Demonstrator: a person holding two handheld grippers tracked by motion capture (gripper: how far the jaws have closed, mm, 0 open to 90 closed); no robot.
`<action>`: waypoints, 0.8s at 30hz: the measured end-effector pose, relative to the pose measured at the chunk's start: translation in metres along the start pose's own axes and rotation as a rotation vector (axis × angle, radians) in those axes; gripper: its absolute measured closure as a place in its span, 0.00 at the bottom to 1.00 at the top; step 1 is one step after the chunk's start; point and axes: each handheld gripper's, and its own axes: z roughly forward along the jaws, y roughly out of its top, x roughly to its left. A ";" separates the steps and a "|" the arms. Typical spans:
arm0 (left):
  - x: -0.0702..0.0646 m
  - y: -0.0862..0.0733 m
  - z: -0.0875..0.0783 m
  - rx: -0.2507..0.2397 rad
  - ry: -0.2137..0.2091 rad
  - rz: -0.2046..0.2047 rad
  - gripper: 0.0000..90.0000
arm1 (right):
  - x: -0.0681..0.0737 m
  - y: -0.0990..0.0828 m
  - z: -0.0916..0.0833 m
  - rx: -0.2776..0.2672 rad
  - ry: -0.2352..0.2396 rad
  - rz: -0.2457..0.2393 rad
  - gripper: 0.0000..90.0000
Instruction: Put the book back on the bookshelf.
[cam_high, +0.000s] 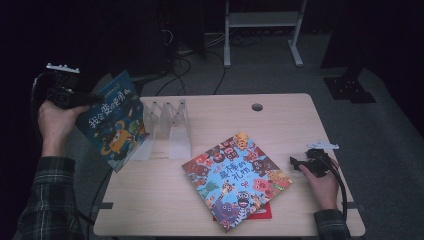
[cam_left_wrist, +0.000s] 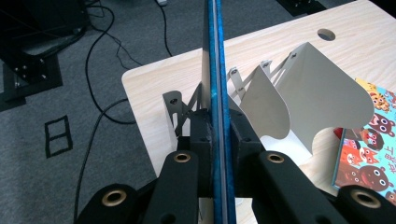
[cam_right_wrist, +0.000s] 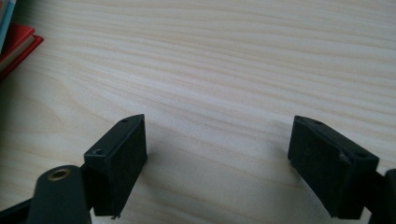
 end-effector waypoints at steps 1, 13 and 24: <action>0.000 -0.001 0.000 -0.001 -0.001 0.001 0.91 | 0.000 0.000 0.000 0.000 0.000 0.000 0.21; 0.003 -0.001 -0.008 0.012 0.010 0.003 0.79 | 0.000 0.000 0.000 0.000 0.000 0.000 0.21; -0.001 0.012 -0.035 -0.034 0.013 0.022 0.81 | 0.000 0.000 0.000 0.000 0.000 0.000 0.21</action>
